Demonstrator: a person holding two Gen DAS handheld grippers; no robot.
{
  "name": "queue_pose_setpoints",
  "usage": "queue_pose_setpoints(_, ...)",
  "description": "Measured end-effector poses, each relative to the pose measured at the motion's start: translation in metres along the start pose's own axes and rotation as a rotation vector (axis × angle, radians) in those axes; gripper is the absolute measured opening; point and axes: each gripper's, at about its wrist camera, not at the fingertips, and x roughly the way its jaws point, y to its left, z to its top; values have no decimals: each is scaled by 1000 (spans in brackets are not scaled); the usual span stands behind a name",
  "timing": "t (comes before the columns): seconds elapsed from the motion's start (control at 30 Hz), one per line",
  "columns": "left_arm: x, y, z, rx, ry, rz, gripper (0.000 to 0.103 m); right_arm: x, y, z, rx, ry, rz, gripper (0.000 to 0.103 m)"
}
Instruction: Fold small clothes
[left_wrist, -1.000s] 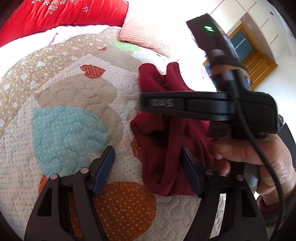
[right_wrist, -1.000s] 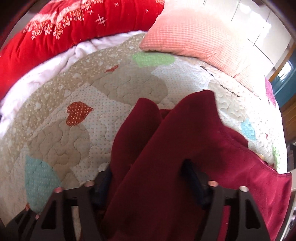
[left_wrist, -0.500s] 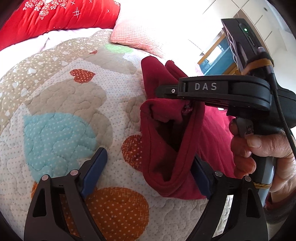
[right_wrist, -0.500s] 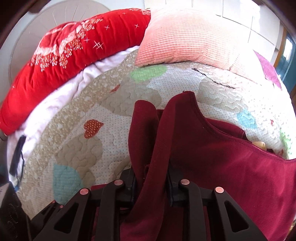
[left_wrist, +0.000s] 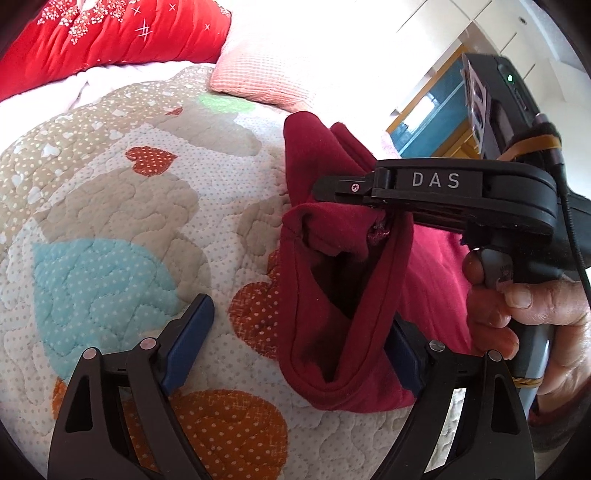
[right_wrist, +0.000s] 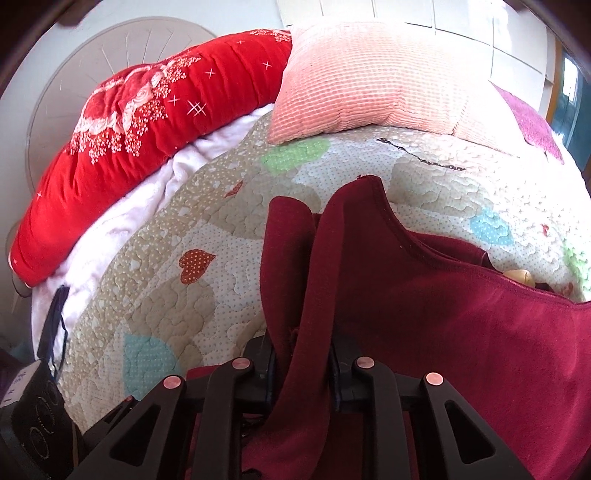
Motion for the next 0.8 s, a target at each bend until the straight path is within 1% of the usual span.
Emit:
queue_pose_setpoints(0.03,1,0,2,1,-3,-27,83,-1,-2,0,11,-2,12,20)
queue_pose_setpoints(0.07,2,0,3,5,1,-82,65,-2,-4,-1,19,-6,22,20)
queue_pose_setpoints(0.1,5,0,3,7,15,-111,47,-3,-5,-1,27,-11,31,20)
queue_pose_setpoints(0.13,7,-2,4,12,32,-134,41,-5,-6,-2,35,-18,38,19)
queue_pose_setpoints(0.17,9,-6,4,29,38,-149,33,-7,-7,-3,42,-26,46,19)
queue_pose_setpoints(0.2,8,-9,4,51,31,-151,25,-10,-9,-4,47,-34,55,18)
queue_pose_setpoints(0.27,1,-18,3,86,5,-165,24,-18,-12,-7,53,-54,69,17)
queue_pose_setpoints(0.3,-3,-23,4,93,-6,-177,20,-26,-15,-10,57,-69,81,17)
queue_pose_setpoints(0.47,-17,-61,2,156,-32,-202,19,-71,-32,-16,40,-140,103,16)
queue_pose_setpoints(0.57,-16,-100,0,216,-13,-224,19,-102,-51,-23,36,-176,101,16)
queue_pose_setpoints(0.63,-8,-127,-2,245,1,-237,19,-123,-68,-31,39,-201,83,16)
queue_pose_setpoints(0.7,4,-155,-3,281,25,-255,19,-140,-88,-40,54,-221,62,15)
queue_pose_setpoints(0.8,30,-197,-10,344,69,-270,19,-159,-128,-56,114,-240,36,15)
